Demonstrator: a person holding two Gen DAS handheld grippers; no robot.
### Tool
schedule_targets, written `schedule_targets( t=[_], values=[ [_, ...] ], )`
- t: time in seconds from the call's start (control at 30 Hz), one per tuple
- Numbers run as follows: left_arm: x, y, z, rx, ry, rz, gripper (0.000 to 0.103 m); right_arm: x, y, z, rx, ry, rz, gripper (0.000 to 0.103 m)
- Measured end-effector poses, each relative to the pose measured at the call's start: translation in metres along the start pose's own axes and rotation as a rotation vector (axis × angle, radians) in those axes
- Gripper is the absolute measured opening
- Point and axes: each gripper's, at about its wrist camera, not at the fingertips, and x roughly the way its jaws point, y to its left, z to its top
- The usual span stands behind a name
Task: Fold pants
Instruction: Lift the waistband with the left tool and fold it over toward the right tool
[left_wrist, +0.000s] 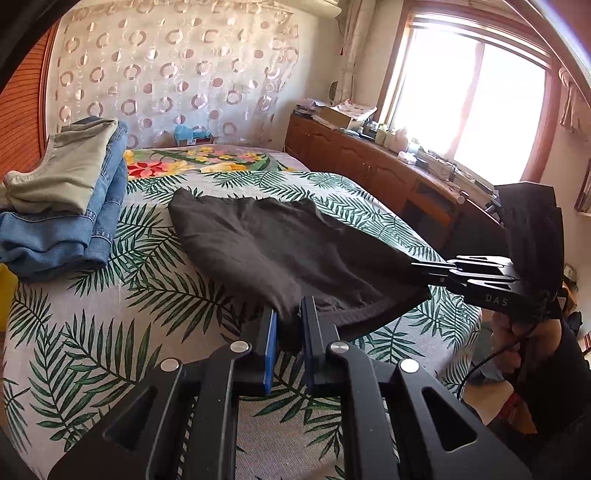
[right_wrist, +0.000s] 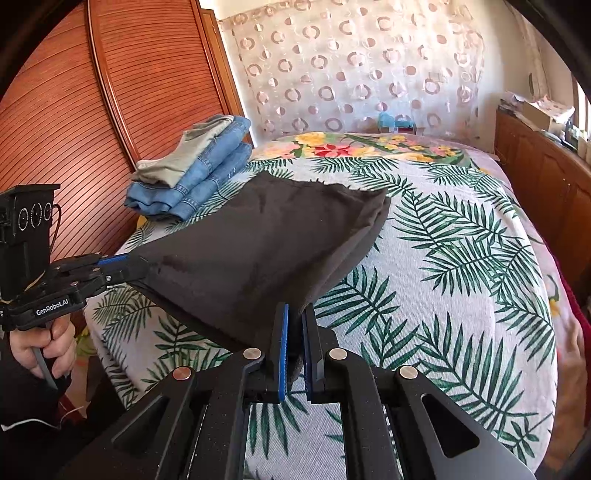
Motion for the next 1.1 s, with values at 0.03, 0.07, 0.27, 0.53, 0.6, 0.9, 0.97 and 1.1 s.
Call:
schedule_targets(
  t=[0.03, 0.07, 0.27, 0.53, 0.6, 0.9, 0.97, 1.1],
  values=[
    [-0.002, -0.001, 0.001, 0.002, -0.004, -0.001, 0.013, -0.003, 0.001, 0.000, -0.003, -0.003, 0.000, 0.006],
    [-0.004, -0.001, 0.002, 0.005, -0.009, -0.002, 0.013, -0.005, 0.002, 0.000, -0.005, -0.007, 0.002, 0.006],
    [-0.016, -0.010, 0.008, 0.029, -0.038, -0.006, 0.013, -0.024, 0.005, 0.003, -0.018, -0.039, 0.003, 0.006],
    [-0.026, -0.019, 0.013, 0.050, -0.062, -0.015, 0.013, -0.044, 0.005, 0.001, -0.027, -0.065, 0.000, 0.006],
    [-0.029, -0.020, 0.015, 0.053, -0.070, -0.017, 0.013, -0.048, 0.006, 0.001, -0.030, -0.071, 0.002, 0.006],
    [-0.030, -0.020, 0.016, 0.055, -0.077, -0.019, 0.013, -0.059, 0.005, -0.001, -0.033, -0.100, 0.004, 0.006],
    [-0.020, -0.014, 0.014, 0.039, -0.054, -0.012, 0.013, -0.054, 0.002, -0.002, -0.028, -0.095, 0.001, 0.006],
    [-0.006, -0.009, 0.010, 0.014, -0.023, -0.011, 0.013, -0.038, -0.003, -0.003, -0.005, -0.074, -0.003, 0.006]
  ],
)
